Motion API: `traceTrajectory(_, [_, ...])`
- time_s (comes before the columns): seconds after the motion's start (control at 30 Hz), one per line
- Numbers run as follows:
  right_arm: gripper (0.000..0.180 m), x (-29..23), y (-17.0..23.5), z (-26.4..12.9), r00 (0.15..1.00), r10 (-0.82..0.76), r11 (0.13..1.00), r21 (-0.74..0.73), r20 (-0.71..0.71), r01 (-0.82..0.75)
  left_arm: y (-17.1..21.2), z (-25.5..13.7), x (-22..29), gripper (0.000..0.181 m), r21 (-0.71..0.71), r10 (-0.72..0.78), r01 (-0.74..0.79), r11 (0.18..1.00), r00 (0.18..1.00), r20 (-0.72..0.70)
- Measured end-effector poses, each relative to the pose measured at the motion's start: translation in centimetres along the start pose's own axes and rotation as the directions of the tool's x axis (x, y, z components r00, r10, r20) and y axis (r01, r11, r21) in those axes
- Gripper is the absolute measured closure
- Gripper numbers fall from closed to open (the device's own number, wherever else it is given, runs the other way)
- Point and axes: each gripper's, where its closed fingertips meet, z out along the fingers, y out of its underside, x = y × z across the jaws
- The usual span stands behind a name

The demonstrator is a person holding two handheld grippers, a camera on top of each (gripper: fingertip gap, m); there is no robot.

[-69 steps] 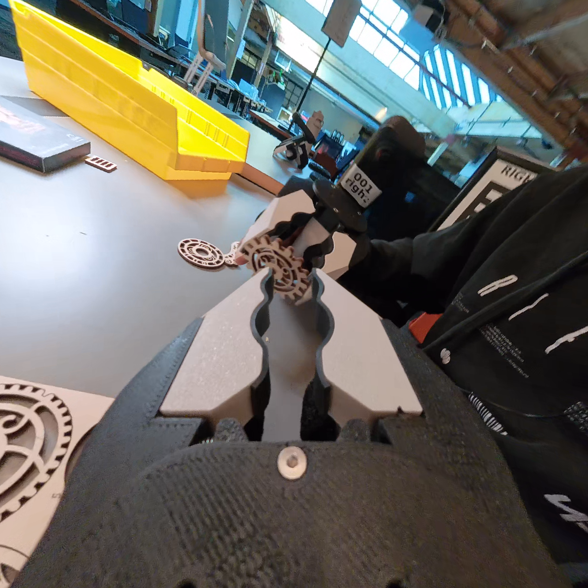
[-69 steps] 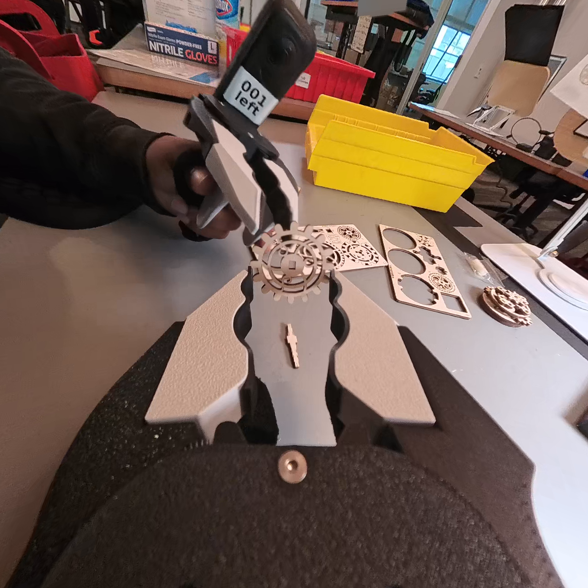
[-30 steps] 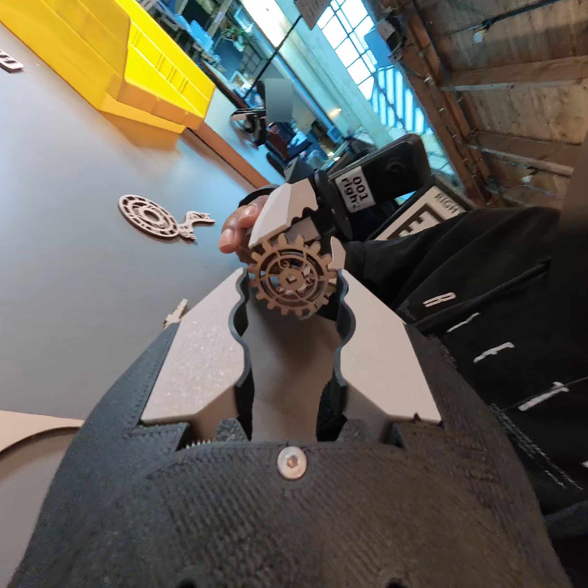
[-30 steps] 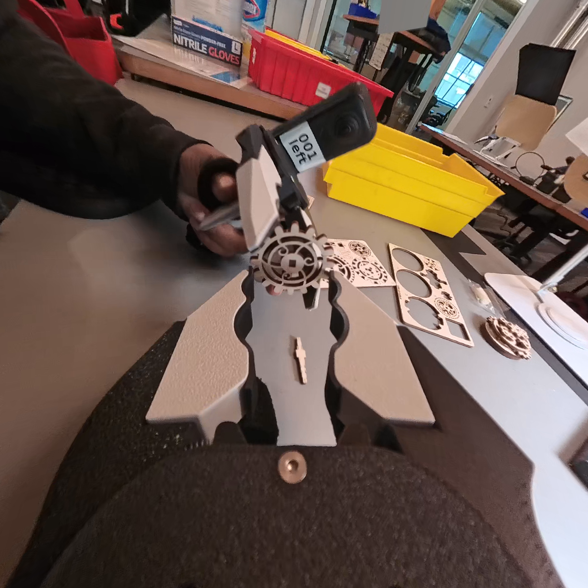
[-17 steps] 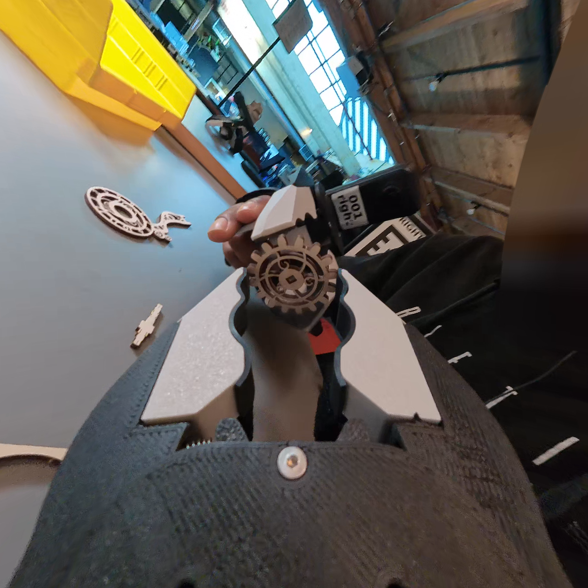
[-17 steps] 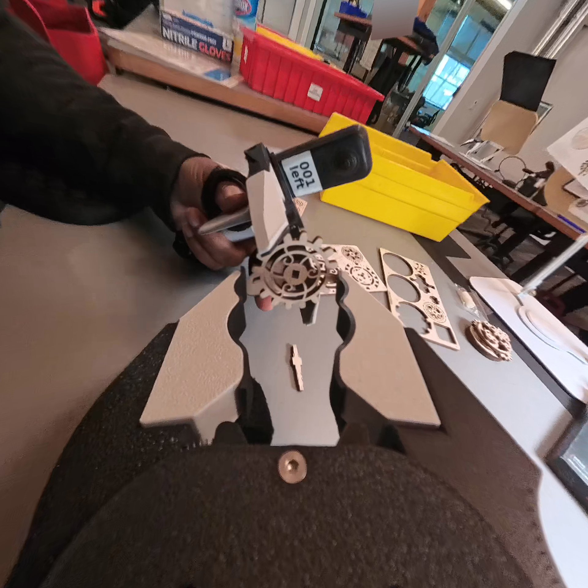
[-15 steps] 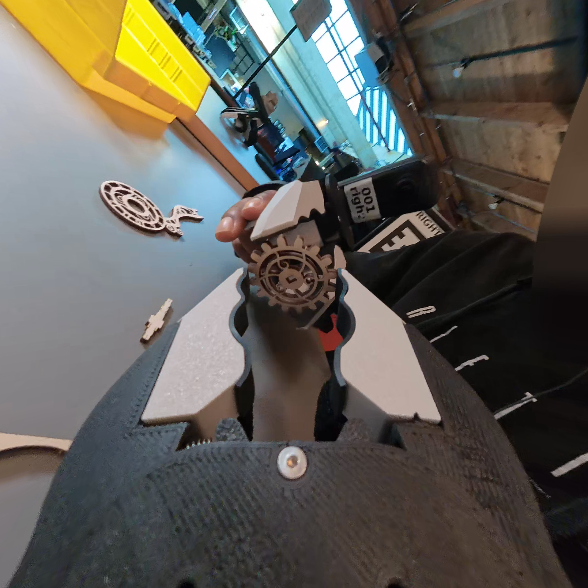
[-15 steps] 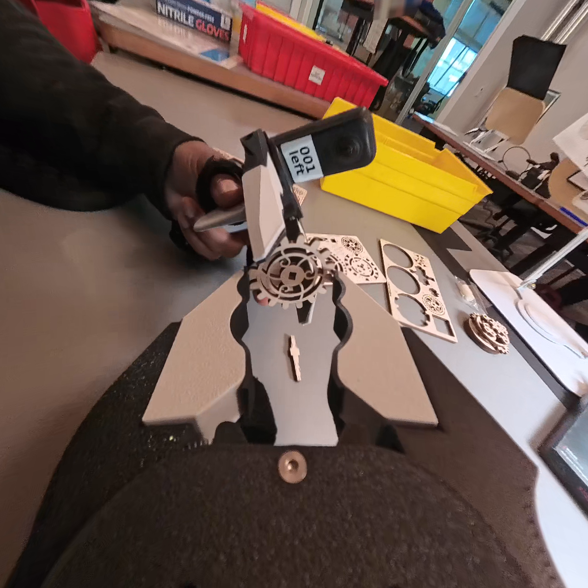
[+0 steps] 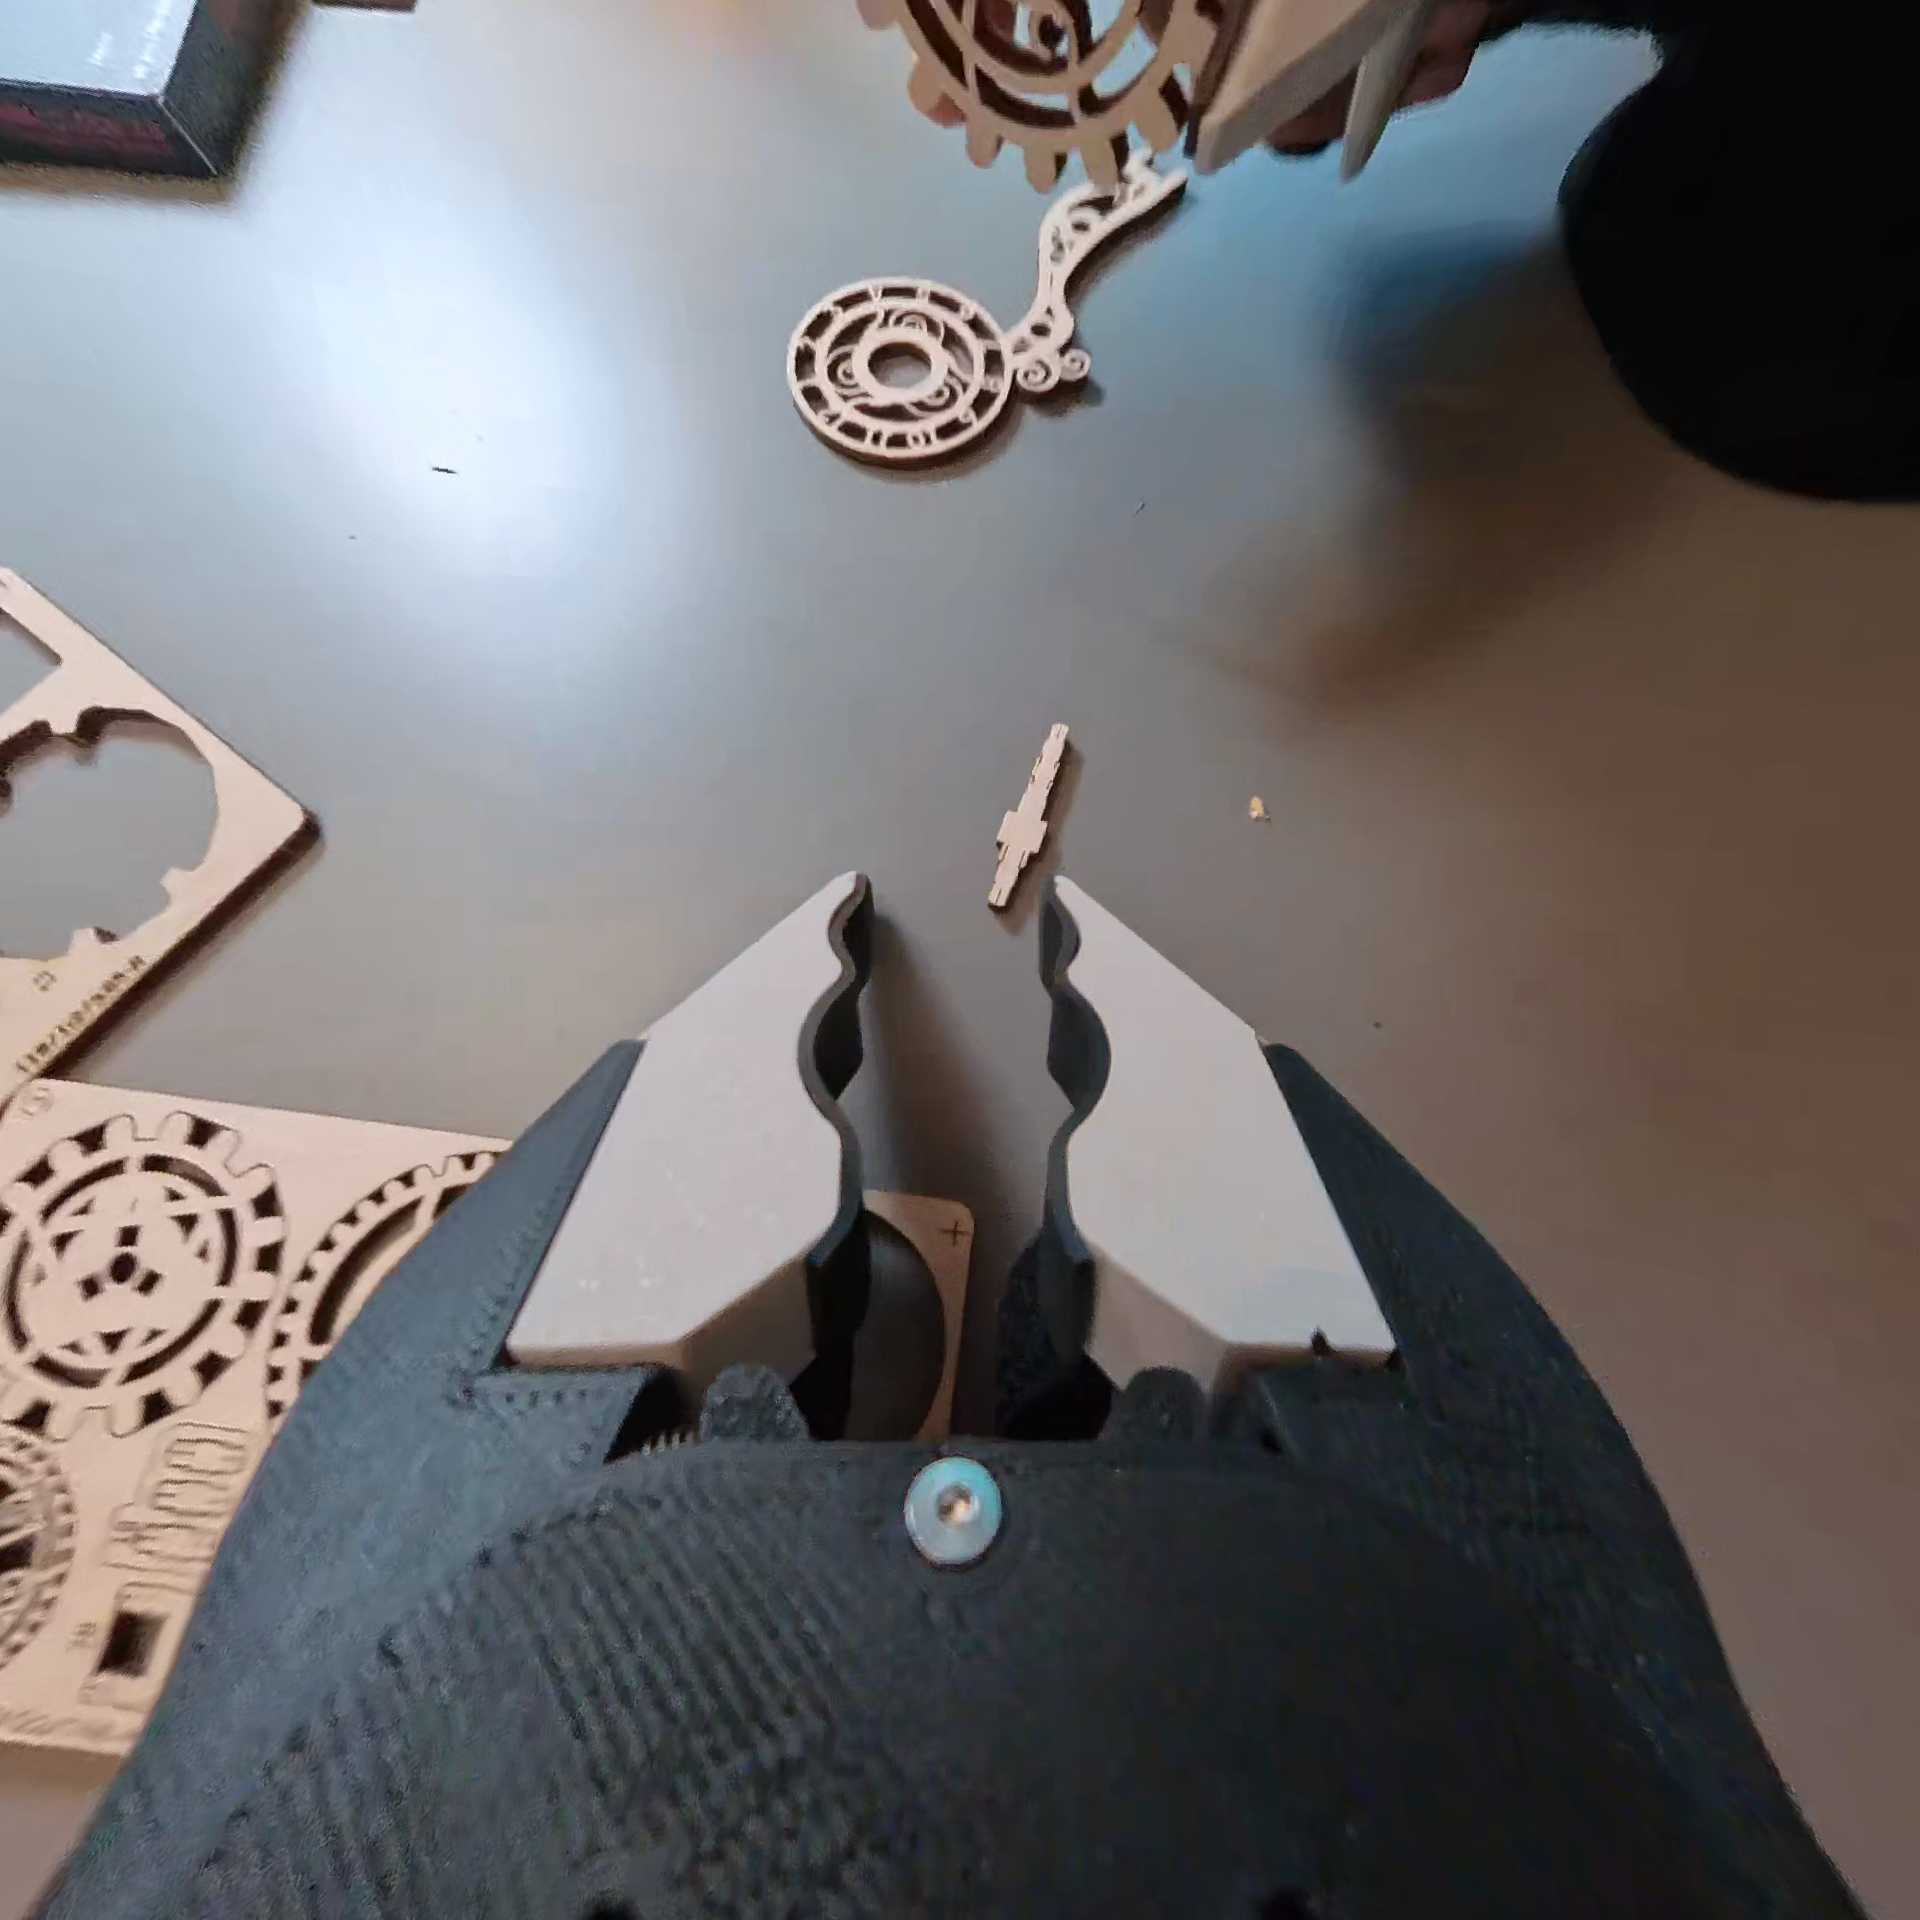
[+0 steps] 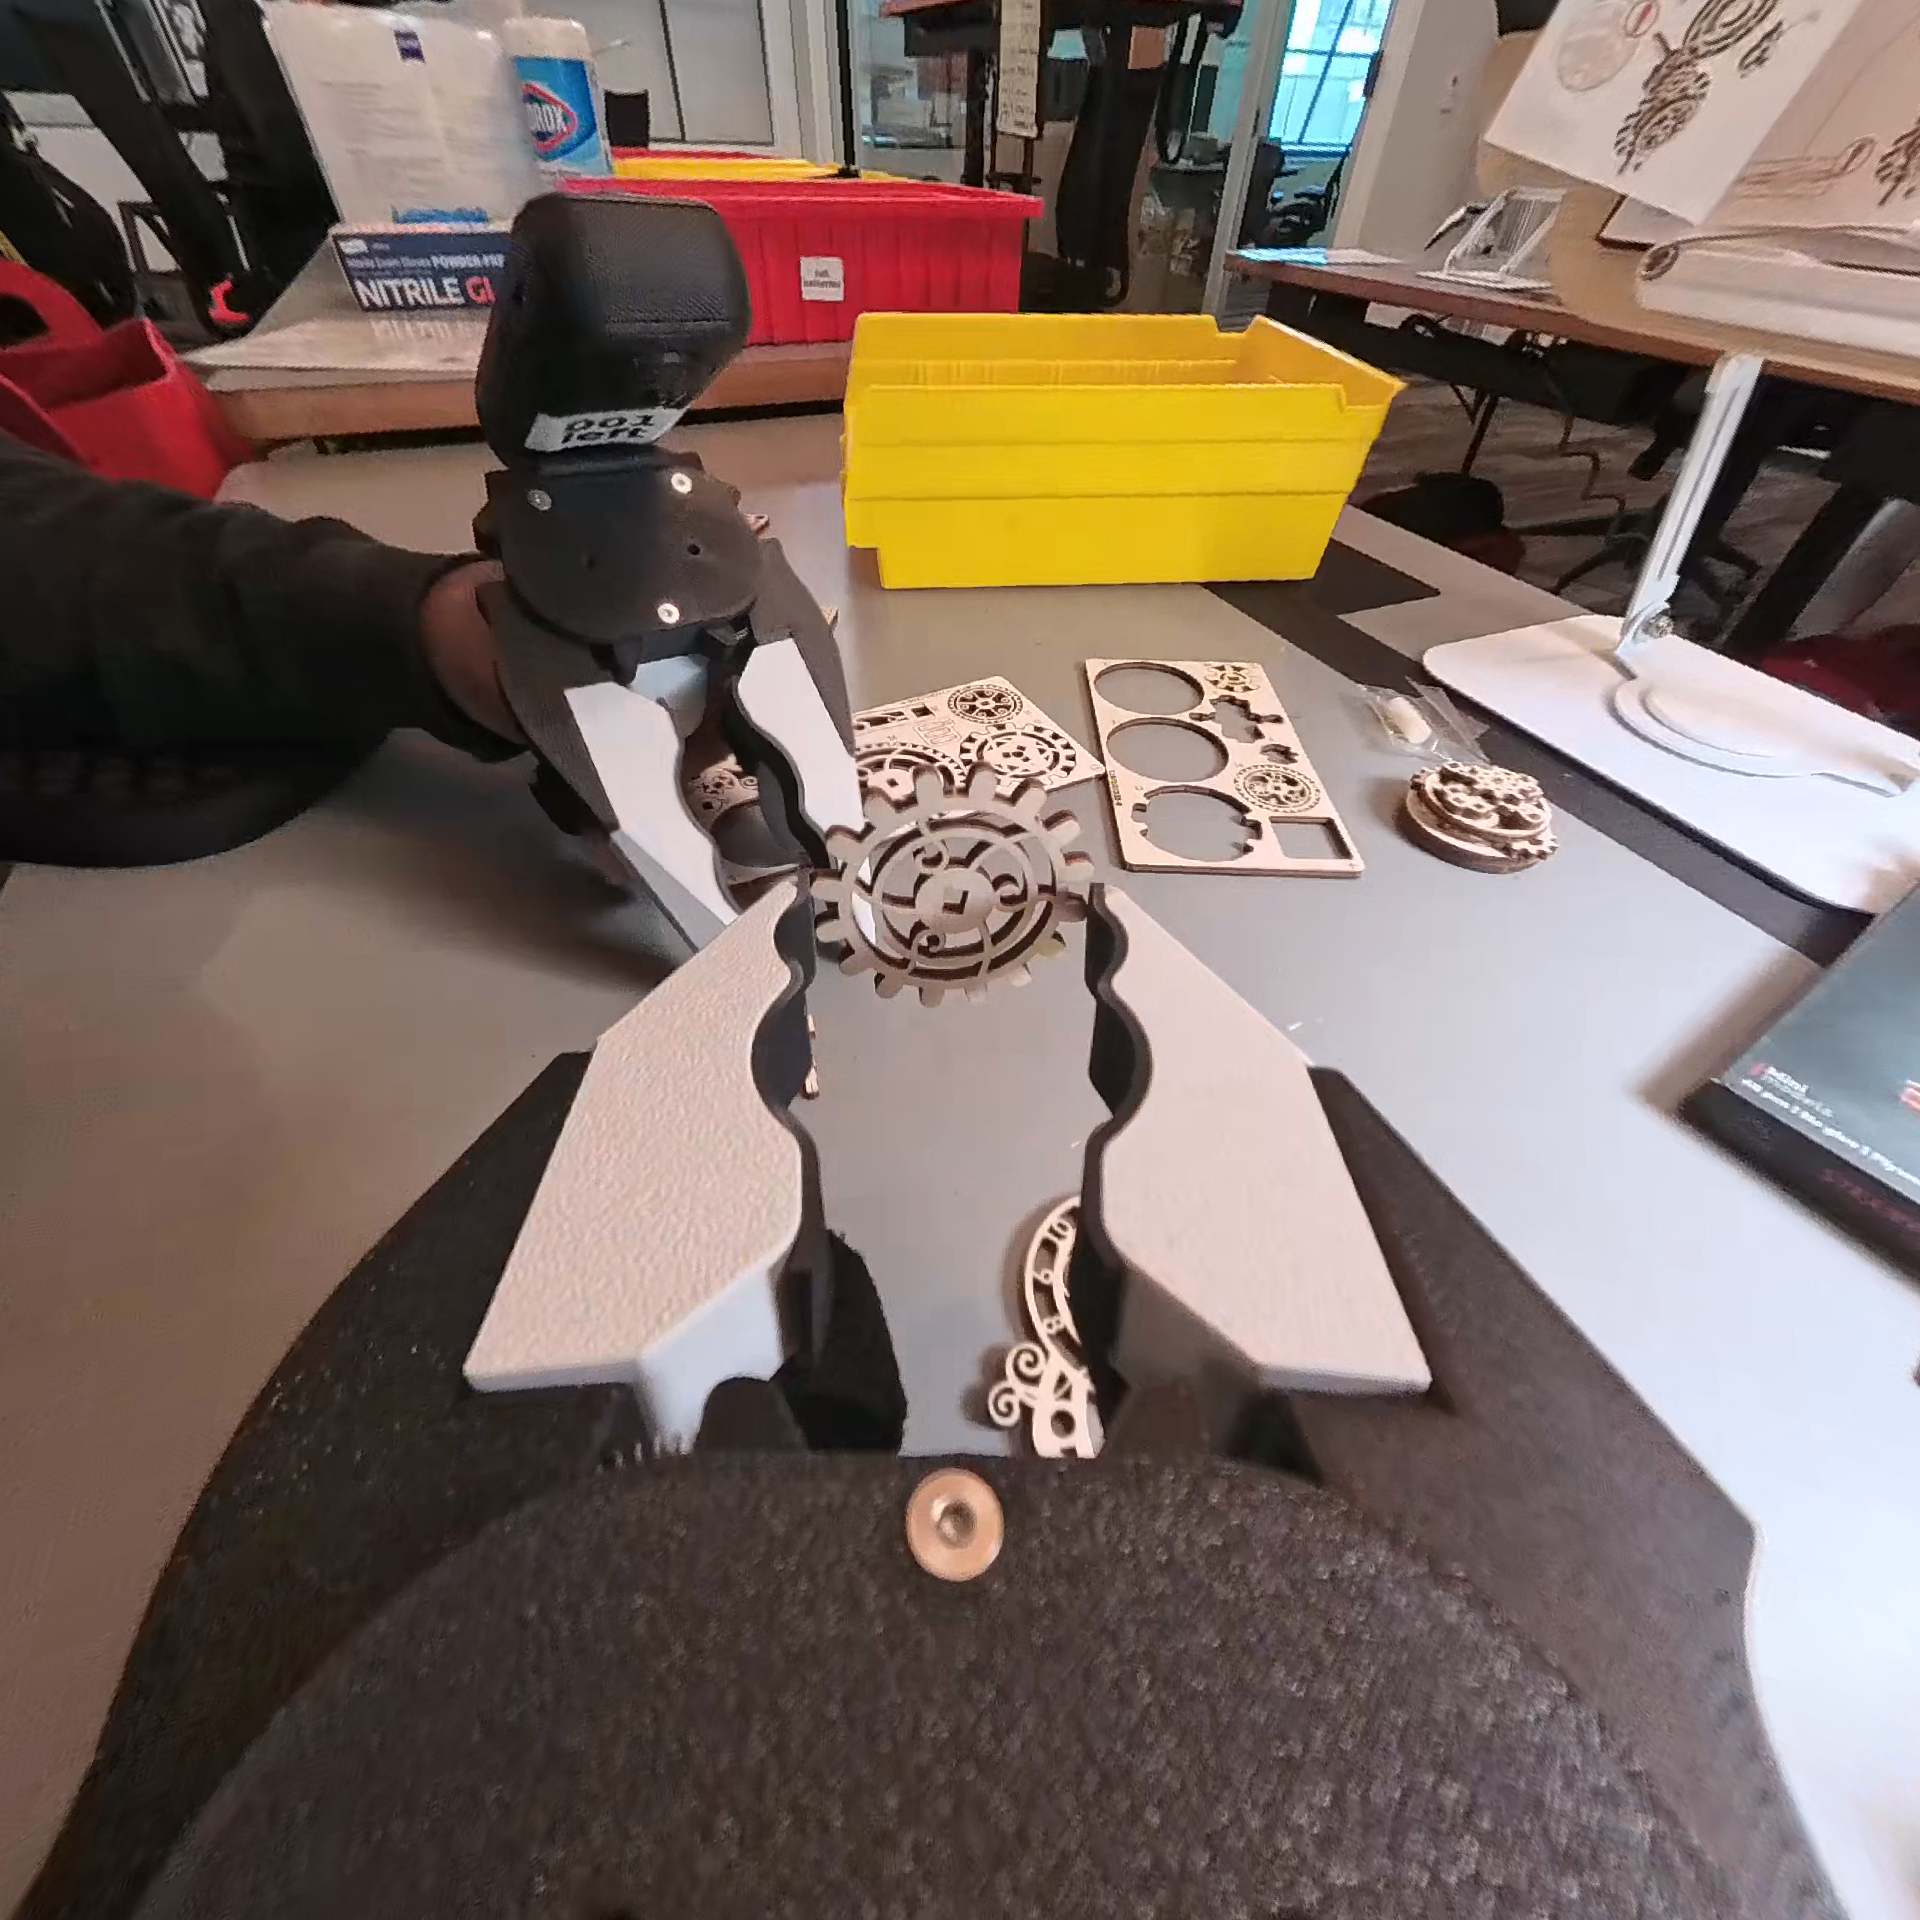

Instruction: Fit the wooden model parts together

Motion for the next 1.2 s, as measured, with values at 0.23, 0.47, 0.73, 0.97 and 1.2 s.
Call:
traceTrajectory(0.23, [0.129,-0.3,0.3,0.1,1.000,0.010,1.000,-0.012,0.014,-0.010,0.2,0.2,1.1,0.176,-0.106,0.140,-0.145,0.984,0.989,-0.054])
traceTrajectory(0.47, [0.129,-1.7,1.1,0.3,0.997,-0.004,0.998,-0.069,0.080,0.010,-0.1,-1.9,2.3,0.179,-0.119,-0.003,-0.020,0.993,0.982,-0.187])
traceTrajectory(0.73, [0.129,-6.2,3.1,2.0,0.966,-0.153,0.966,-0.175,0.207,0.190,-5.4,-5.6,3.6,0.179,0.020,-0.152,0.175,0.984,0.902,-0.404])
traceTrajectory(0.97, [0.131,-8.0,3.9,3.1,0.942,-0.239,0.932,-0.218,0.234,0.291,-7.4,-5.0,3.4,0.180,0.105,-0.163,0.227,0.968,0.890,-0.425])
traceTrajectory(1.2, [0.131,-5.0,3.5,1.7,0.967,-0.213,0.942,-0.232,0.140,0.241,-3.7,-5.8,1.6,0.179,-0.092,-0.143,0.124,0.988,0.957,-0.252])
